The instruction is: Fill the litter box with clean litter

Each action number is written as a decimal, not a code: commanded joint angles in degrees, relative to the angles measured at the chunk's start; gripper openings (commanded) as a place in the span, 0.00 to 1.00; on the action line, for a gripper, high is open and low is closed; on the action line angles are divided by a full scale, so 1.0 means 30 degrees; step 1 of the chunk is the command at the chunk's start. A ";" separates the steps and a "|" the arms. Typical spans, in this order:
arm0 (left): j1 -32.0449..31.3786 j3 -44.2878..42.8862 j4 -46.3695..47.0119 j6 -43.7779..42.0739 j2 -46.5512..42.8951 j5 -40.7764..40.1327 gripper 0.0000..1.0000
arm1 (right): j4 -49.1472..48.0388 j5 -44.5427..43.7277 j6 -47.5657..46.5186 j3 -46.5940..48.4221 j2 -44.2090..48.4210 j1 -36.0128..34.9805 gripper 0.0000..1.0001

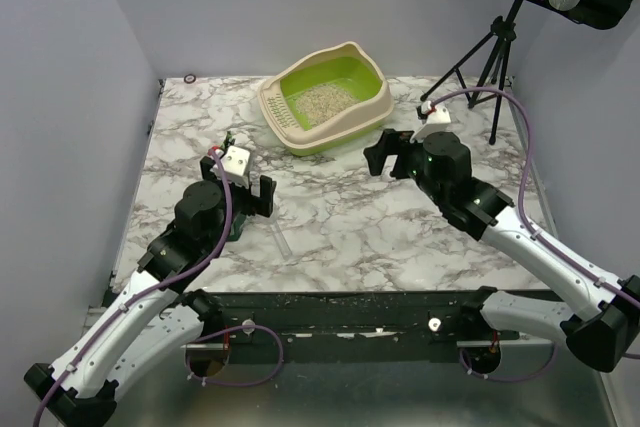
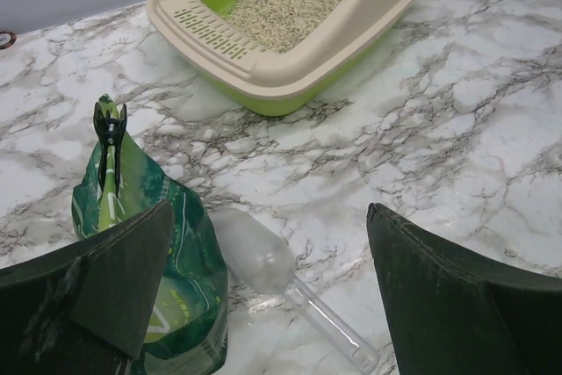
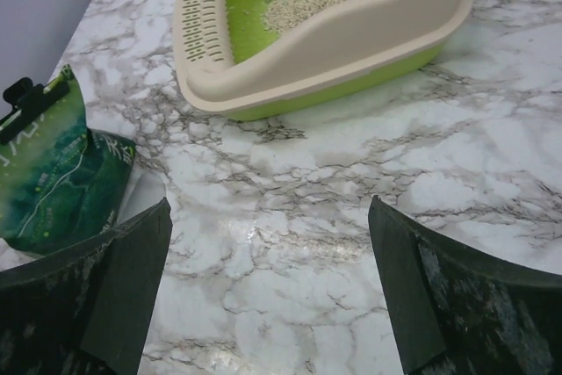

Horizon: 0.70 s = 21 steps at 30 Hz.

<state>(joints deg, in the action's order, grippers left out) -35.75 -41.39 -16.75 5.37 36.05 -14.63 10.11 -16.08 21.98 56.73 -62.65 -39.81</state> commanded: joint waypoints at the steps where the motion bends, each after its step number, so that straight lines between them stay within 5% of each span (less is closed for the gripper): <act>1: -0.0096 0.0464 0.0924 0.0057 -0.0328 -0.1009 0.99 | 0.1171 -0.2753 0.0347 -0.0159 0.0112 -0.0118 1.00; 21: -0.0067 -0.2166 -0.2202 -0.0177 0.2273 -0.8858 0.99 | -0.0730 0.3832 0.0027 -0.1653 -0.1293 -0.0118 1.00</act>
<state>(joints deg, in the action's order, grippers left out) -35.75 -42.09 -17.45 5.43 38.44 -31.11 10.15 -10.44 21.78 51.27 -65.39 -39.81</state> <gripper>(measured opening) 0.988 0.998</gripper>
